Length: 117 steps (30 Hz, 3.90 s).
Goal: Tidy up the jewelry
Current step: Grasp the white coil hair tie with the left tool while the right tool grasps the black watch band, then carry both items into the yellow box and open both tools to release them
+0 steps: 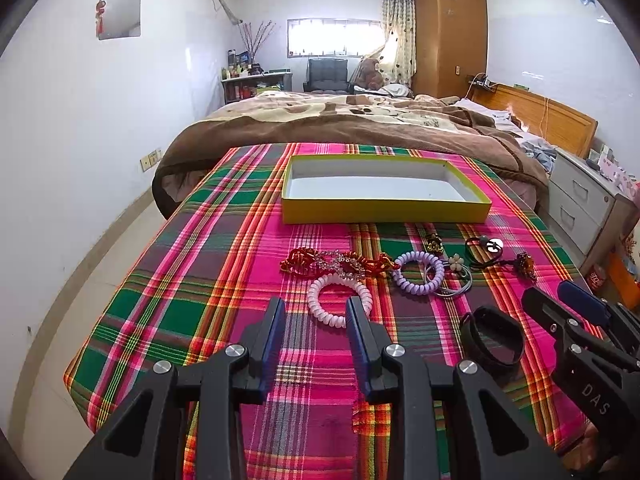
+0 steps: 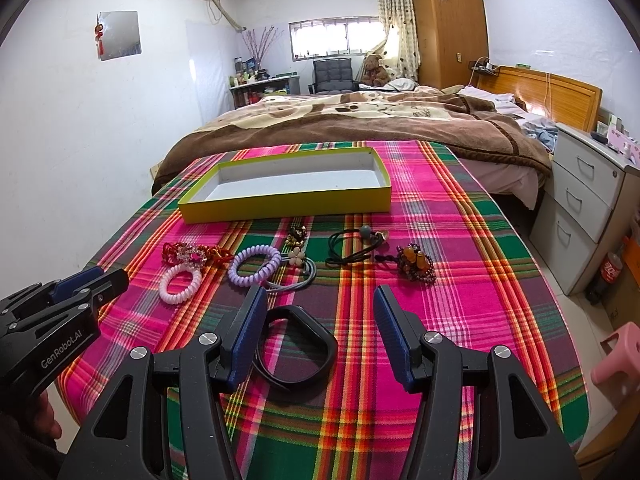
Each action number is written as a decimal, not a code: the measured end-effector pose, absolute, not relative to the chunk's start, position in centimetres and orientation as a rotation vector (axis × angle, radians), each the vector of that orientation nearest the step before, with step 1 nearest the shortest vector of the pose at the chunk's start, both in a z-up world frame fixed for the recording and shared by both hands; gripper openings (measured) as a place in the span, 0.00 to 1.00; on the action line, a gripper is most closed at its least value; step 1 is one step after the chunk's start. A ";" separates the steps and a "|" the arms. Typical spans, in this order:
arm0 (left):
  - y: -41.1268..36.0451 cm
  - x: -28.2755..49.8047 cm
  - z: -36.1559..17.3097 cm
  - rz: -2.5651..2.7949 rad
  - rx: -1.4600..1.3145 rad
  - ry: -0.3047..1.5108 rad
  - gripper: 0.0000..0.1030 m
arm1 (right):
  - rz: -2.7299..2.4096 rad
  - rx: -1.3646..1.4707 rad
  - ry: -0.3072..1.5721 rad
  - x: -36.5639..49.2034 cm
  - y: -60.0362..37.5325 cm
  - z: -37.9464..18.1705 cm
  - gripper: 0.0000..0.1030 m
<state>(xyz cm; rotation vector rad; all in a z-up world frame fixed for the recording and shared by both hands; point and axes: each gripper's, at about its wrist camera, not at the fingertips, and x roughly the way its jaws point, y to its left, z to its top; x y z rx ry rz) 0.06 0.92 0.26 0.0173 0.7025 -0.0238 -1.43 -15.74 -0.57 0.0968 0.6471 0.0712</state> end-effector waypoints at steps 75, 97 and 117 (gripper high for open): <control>3.0 6.8 0.0 -0.223 -0.010 0.810 0.09 | 0.173 0.101 0.781 3.7 -17.5 -1.6 0.12; 3.9 19.5 3.3 -0.223 -0.080 0.771 0.09 | 0.081 0.073 0.795 17.4 -19.2 1.6 0.12; 3.7 28.1 -2.1 -0.181 -0.078 0.897 0.09 | 0.022 0.012 0.911 25.8 -19.4 -2.0 0.12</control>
